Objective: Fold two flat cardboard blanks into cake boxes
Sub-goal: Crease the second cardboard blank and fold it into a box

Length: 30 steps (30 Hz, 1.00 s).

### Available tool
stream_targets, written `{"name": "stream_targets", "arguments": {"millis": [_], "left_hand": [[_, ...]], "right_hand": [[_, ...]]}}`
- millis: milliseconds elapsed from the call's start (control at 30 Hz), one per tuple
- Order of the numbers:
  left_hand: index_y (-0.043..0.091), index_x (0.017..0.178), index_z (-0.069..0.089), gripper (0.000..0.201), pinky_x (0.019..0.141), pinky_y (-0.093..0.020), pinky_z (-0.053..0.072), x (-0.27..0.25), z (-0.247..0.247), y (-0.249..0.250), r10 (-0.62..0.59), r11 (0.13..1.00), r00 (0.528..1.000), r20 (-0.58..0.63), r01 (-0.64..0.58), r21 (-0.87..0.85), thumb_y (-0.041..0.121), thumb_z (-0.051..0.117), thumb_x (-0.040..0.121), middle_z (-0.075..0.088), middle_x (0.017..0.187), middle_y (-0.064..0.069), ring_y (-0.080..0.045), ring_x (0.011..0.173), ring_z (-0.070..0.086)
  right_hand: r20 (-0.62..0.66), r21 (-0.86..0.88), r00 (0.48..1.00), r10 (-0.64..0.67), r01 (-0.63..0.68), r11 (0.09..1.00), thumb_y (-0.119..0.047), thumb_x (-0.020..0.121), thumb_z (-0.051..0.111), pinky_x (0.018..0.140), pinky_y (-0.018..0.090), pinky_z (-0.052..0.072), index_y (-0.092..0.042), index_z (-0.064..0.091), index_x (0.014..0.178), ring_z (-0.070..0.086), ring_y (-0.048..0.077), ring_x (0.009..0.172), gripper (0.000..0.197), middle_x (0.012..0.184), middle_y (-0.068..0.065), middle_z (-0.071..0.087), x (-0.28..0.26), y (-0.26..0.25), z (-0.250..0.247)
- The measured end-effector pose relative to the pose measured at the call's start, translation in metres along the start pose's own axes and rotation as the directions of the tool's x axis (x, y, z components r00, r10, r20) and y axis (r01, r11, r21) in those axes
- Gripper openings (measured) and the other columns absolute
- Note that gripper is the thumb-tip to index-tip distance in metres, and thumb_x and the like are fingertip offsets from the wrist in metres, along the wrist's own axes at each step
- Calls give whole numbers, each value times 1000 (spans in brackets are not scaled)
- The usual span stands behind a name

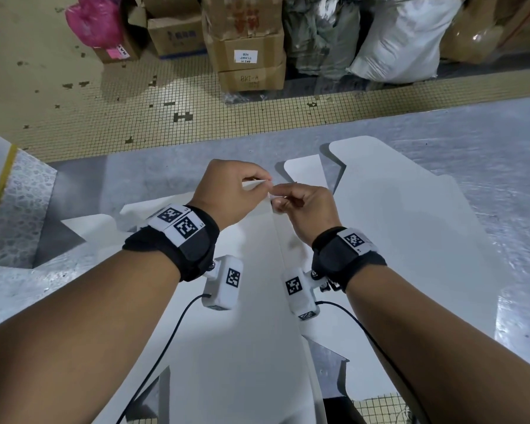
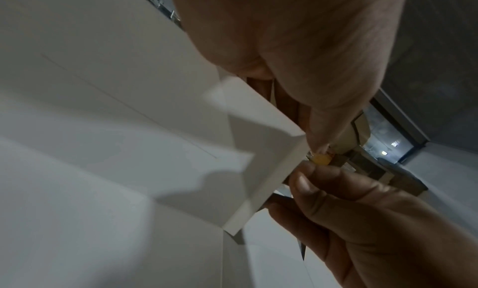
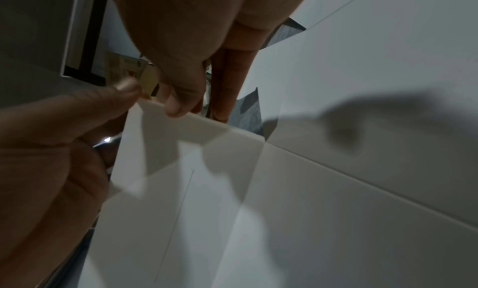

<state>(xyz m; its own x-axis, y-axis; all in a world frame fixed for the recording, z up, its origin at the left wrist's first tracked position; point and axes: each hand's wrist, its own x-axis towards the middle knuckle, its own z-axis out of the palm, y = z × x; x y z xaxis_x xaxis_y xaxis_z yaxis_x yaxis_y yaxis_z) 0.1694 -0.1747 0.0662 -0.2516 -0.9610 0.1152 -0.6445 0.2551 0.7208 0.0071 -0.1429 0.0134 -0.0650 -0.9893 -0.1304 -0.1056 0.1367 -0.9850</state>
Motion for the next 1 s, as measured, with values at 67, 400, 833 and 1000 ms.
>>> {"name": "stream_targets", "arguments": {"millis": [67,400,833,1000], "left_hand": [[15,95,80,10,87,-9,48,2,-2,-1,38,998,999,12,-38,40,16,72,90,77,91,8,-3,90,69],[14,88,77,6,73,-10,48,0,1,-4,92,992,996,-6,-91,90,14,77,81,73,85,6,-5,77,64],[15,83,76,5,76,-17,50,3,2,-6,51,994,998,24,-53,91,13,72,85,72,82,8,-7,80,64],[13,84,77,5,77,-20,51,3,1,-8,61,995,998,16,-62,83,12,72,85,72,83,6,-9,80,65]], "right_hand": [[13,12,1000,27,-27,1000,-3,91,67,71,19,56,-13,76,97,72,20,71,15,83,6,74,2,-2,1],[-21,-125,998,54,-56,991,-3,89,67,55,19,48,-17,66,74,58,6,50,21,64,-1,63,16,-3,16],[17,-281,1000,-1,6,960,3,83,65,64,29,52,-32,59,64,58,14,58,40,62,-3,64,26,14,16],[43,-312,999,-18,30,949,0,86,65,67,21,50,-27,64,74,64,15,67,30,68,-6,67,24,18,13]]}}
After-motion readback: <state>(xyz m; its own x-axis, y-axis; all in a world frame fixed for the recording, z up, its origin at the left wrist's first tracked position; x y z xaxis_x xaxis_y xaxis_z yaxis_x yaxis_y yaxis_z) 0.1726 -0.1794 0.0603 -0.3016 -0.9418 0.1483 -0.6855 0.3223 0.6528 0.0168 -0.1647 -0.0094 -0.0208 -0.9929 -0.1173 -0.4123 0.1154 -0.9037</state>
